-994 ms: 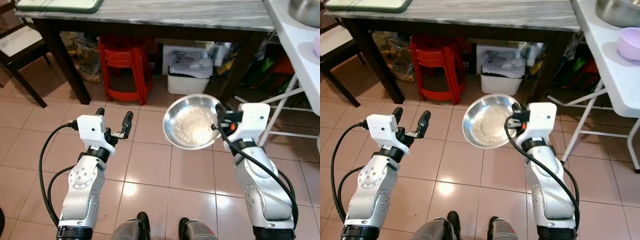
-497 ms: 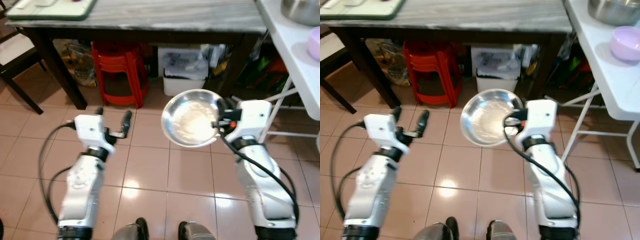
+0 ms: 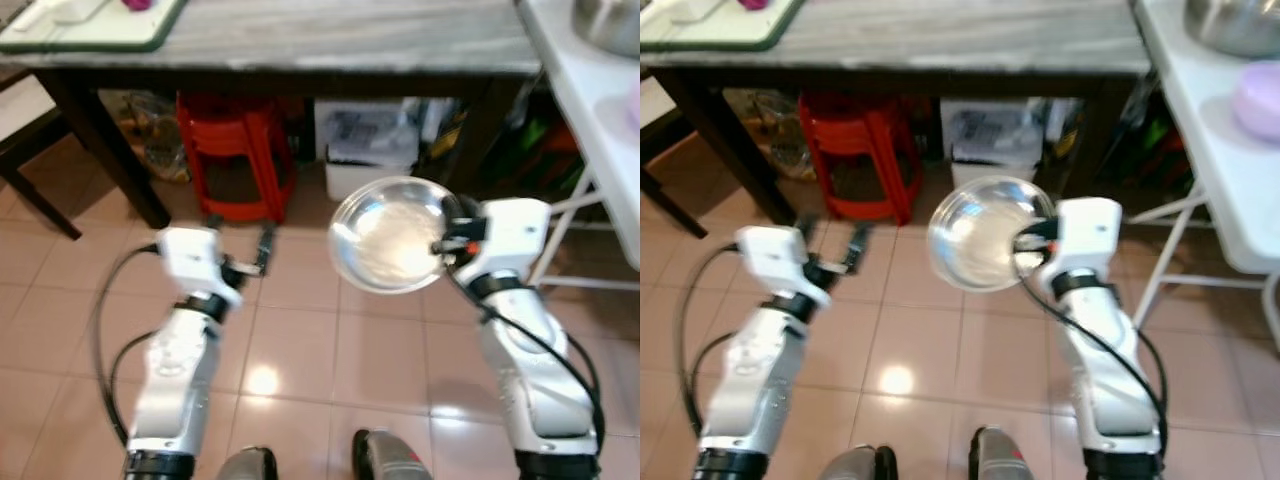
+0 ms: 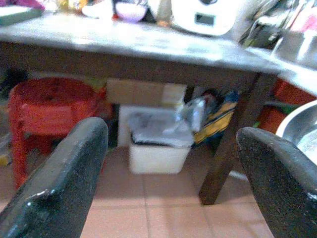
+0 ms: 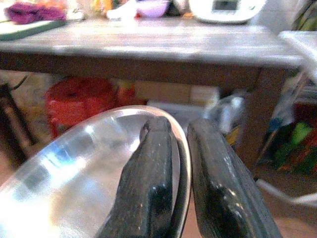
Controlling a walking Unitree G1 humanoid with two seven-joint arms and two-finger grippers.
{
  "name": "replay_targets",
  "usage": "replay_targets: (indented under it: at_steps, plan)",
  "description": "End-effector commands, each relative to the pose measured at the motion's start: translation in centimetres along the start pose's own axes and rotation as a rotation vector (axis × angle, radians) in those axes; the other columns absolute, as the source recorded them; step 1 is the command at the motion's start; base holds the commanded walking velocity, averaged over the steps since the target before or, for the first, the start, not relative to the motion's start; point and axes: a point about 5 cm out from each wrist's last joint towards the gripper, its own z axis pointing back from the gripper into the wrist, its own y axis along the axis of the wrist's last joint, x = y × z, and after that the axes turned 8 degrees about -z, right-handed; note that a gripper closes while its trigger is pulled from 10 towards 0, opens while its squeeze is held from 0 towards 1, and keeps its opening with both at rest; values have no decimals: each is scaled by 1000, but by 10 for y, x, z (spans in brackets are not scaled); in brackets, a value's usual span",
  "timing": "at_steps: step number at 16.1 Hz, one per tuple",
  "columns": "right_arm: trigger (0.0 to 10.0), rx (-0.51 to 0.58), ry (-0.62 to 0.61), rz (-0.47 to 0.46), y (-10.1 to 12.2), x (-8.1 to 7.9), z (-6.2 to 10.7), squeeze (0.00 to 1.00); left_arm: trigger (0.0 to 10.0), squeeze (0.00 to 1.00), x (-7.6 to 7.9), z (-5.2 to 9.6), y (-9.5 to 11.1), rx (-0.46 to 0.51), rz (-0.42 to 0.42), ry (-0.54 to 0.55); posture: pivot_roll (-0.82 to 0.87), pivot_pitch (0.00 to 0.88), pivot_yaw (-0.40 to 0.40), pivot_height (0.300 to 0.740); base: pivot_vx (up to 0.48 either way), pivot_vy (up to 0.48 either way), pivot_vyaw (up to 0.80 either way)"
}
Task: Setting the table
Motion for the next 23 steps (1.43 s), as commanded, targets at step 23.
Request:
replay_targets:
  at_steps: [23]
  plan:
    - [10000, 102, -68, 43, 20, 11, -7, 0, 10000, 0, 1, 4, -1, -3, 0, -33, -178, 224, 14, 740, 356, 0, 342]
